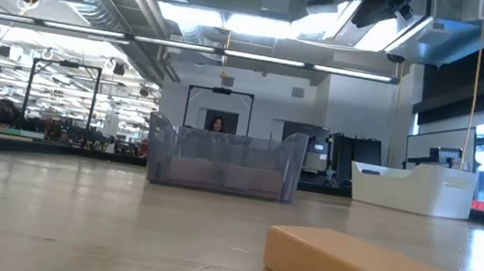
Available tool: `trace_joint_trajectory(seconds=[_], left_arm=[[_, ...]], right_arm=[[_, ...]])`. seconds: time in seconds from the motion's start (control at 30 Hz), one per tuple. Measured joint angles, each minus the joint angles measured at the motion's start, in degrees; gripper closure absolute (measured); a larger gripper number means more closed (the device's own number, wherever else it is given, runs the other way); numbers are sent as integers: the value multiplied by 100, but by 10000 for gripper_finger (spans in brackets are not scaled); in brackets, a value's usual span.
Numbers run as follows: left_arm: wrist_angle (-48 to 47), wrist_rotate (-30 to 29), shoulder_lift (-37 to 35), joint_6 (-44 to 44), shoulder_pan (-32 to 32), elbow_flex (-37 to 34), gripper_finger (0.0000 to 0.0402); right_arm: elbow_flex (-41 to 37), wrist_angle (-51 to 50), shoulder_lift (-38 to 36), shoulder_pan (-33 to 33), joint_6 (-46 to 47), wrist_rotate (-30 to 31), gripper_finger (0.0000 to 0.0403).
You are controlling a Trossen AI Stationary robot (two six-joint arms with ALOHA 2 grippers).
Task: Sort & place blocks by color
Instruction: Put the top yellow block into the transparent bin
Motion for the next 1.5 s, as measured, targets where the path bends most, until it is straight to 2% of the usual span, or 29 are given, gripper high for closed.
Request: trace_joint_trajectory(seconds=[0.4, 0.67, 0.97, 1.07, 1.2, 1.3, 1.5], left_arm=[[4, -34, 4, -148, -30, 0, 278], [-4, -149, 4, -151, -30, 0, 259], [-73, -148, 7, -455, -30, -2, 257], [-137, 13, 54, -659, -14, -8, 256], [-38, 233, 83, -490, -8, -9, 256], [-50, 110, 83, -361, -19, -9, 256], [45, -526, 81, -307, -21, -9, 257]], right_arm=[[0, 0, 0, -1, 28, -2, 283], [0, 2, 0, 0, 33, -4, 283], [1, 2, 0, -2, 33, -4, 283], [0, 2, 0, -2, 35, -7, 283], [0, 2, 0, -1, 35, -7, 283], [0, 2, 0, 0, 37, -7, 283], [0, -1, 0, -2, 37, -7, 283]])
